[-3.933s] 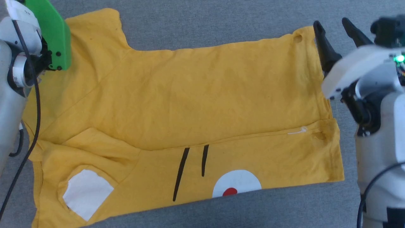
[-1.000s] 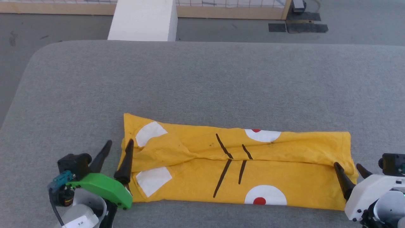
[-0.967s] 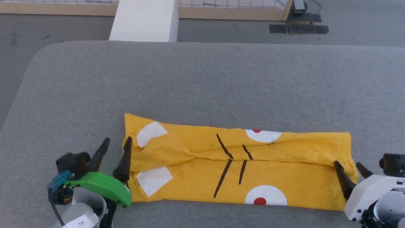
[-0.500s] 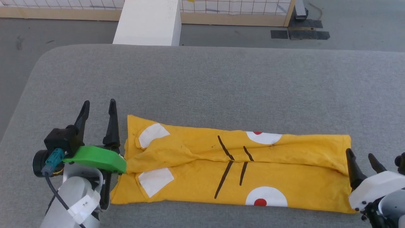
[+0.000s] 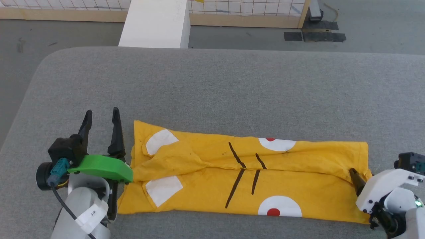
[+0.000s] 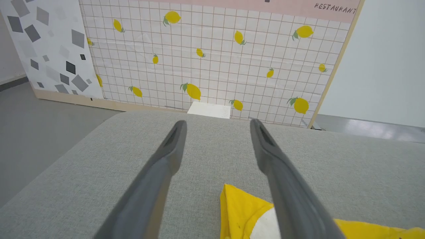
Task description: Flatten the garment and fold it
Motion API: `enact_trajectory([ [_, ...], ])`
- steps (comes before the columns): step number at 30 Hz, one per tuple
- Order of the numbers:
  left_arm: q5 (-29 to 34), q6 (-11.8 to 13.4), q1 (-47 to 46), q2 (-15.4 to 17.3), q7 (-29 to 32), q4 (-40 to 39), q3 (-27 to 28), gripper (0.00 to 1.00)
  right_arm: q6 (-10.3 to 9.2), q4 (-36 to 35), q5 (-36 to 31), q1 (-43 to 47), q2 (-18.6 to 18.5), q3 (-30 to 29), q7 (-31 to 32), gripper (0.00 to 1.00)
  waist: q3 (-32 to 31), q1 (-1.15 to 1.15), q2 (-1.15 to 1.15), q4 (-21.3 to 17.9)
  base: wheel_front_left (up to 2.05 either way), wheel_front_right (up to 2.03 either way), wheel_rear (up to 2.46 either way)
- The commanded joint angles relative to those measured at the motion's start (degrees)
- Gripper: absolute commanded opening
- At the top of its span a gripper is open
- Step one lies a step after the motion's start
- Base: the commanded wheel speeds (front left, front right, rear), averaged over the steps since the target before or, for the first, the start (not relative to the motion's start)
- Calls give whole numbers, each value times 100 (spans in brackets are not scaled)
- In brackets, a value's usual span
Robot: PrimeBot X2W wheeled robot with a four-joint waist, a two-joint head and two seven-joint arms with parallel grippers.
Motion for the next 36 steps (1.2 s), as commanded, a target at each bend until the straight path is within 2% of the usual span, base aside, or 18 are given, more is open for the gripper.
enact_trajectory([
  [1,122,-57,-4,-49,-43,37,59,100,-8,185,-68,-31,23,49,245,100,-4,0,0,13,0,0,0],
  [2,157,-94,-3,-76,-43,55,91,100,-8,272,-72,-29,23,95,447,100,-8,0,0,22,0,0,0],
  [3,186,-120,-1,-99,-43,68,114,100,-8,325,-45,-23,23,130,609,69,-13,0,0,29,0,0,0],
  [4,219,-150,1,-127,-43,84,139,100,-8,349,-15,-15,23,169,764,28,-15,0,0,36,0,0,0],
  [6,268,-205,-3,-165,-43,113,193,100,-8,299,4,1,23,208,885,0,-17,0,0,42,0,0,0],
  [13,395,-347,-1,-261,-43,210,346,100,-8,-79,-160,73,23,96,684,0,-27,0,0,32,0,0,0],
  [17,447,-422,-19,-316,-43,266,414,100,-8,-372,-654,95,23,-337,484,0,-8,0,0,37,0,0,0],
  [23,509,-503,-39,-412,-43,295,464,100,-8,-733,-1519,14,21,-1351,61,0,39,0,0,71,0,0,0],
  [28,555,-571,-26,-438,-43,312,497,100,-8,-758,-1994,-30,-171,-1842,-268,0,84,0,0,90,0,0,0],
  [32,594,-610,-9,-453,-43,323,518,100,-8,-781,-2122,-14,-272,-1837,-306,0,90,0,0,100,0,0,0],
  [36,637,-636,24,-492,-43,332,509,100,-8,-1109,-1907,159,-215,-1378,63,0,57,0,0,124,0,0,0],
])
